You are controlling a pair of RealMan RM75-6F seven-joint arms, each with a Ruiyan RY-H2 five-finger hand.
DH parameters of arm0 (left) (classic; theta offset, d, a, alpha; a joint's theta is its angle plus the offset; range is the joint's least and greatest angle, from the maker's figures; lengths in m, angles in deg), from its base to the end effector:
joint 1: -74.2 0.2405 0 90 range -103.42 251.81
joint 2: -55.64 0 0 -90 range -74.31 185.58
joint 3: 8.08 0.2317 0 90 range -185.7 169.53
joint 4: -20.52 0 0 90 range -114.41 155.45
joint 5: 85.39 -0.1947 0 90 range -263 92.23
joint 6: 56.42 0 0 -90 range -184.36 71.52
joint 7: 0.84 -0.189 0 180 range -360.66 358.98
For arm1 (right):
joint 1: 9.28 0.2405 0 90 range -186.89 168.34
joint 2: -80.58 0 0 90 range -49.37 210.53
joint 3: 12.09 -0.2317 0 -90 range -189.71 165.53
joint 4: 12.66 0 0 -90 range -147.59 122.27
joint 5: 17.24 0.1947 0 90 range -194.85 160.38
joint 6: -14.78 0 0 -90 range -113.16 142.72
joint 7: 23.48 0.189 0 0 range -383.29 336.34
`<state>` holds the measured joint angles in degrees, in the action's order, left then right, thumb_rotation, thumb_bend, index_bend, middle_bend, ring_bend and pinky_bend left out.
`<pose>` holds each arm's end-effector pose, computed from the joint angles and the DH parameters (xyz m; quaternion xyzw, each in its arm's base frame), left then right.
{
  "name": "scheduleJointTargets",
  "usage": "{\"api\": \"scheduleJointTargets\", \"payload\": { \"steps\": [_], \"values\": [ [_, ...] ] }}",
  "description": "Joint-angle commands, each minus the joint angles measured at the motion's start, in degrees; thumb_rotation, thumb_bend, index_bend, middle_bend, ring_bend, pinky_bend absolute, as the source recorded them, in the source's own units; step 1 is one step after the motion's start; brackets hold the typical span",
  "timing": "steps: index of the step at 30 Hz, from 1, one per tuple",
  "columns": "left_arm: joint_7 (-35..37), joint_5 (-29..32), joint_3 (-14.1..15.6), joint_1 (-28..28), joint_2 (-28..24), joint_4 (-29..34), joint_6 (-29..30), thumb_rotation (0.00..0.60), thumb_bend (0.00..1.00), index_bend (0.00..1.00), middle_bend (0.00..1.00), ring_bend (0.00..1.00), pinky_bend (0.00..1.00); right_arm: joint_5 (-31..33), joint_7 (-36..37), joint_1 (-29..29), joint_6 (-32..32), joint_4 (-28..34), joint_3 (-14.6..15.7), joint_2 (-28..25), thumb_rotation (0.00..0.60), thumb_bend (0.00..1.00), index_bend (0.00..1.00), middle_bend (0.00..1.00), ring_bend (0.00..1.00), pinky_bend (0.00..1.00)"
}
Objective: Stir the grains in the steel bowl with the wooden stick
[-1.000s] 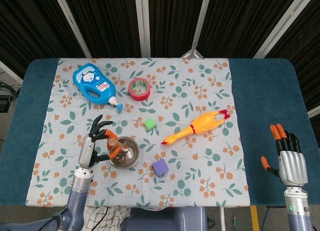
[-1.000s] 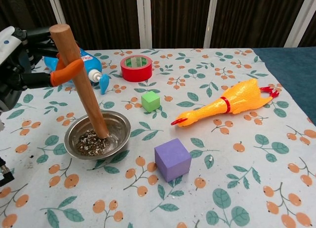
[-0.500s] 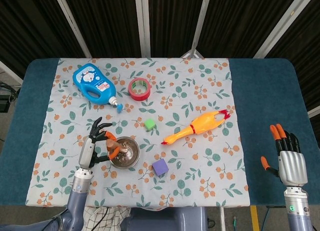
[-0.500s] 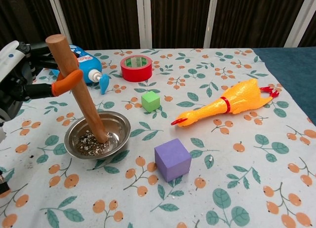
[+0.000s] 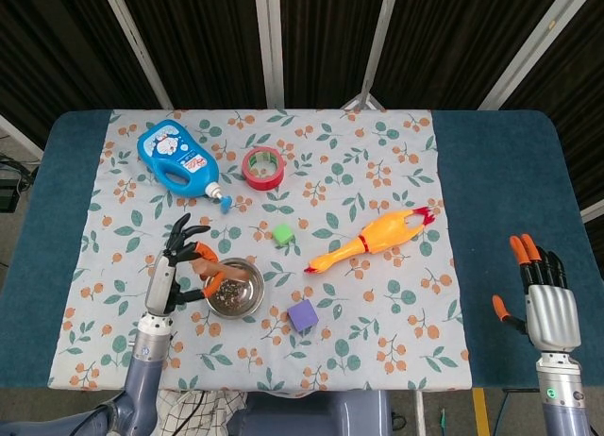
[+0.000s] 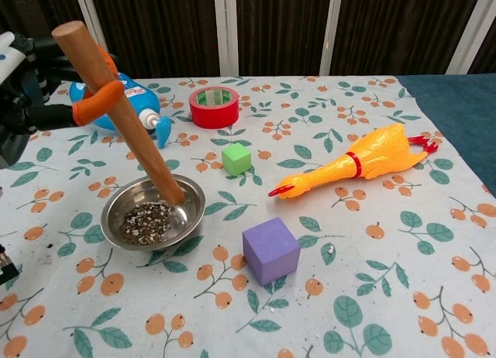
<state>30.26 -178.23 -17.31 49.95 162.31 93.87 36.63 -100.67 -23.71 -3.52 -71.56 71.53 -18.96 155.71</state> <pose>-0.1141 0.2870 0.0206 -0.4199 -0.4698 -0.7413 0.2312 -0.2883 -0.2405 0.1372 0.5511 -0.3854 0.4248 0.6061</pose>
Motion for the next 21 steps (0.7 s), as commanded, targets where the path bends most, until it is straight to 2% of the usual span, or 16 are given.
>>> {"api": "scheduleJointTargets", "payload": {
  "steps": [1, 14, 21],
  "values": [
    [-1.18, -0.73, -0.93, -0.52, -1.51, 2.14, 0.49, 0.6, 0.82, 0.64, 0.78, 0.23, 0.0, -0.01, 0.03, -0.02, -0.03, 0.01, 0.0, -0.02, 0.6, 0.35, 0.0, 0.0, 0.0, 0.0],
    [-7.03, -2.05, -5.42, -2.39, -10.85, 10.14, 0.29, 0.6, 0.82, 0.64, 0.78, 0.23, 0.0, 0.05, 0.15, -0.09, -0.07, 0.06, -0.01, -0.11, 0.6, 0.35, 0.0, 0.0, 0.0, 0.0],
    [-8.65, -0.02, -5.56, -1.49, -17.39, 10.12, -1.87, 0.6, 0.82, 0.65, 0.79, 0.24, 0.0, 0.09, 0.01, -0.02, 0.06, 0.04, -0.03, -0.06, 0.6, 0.35, 0.0, 0.0, 0.0, 0.0]
  ]
}}
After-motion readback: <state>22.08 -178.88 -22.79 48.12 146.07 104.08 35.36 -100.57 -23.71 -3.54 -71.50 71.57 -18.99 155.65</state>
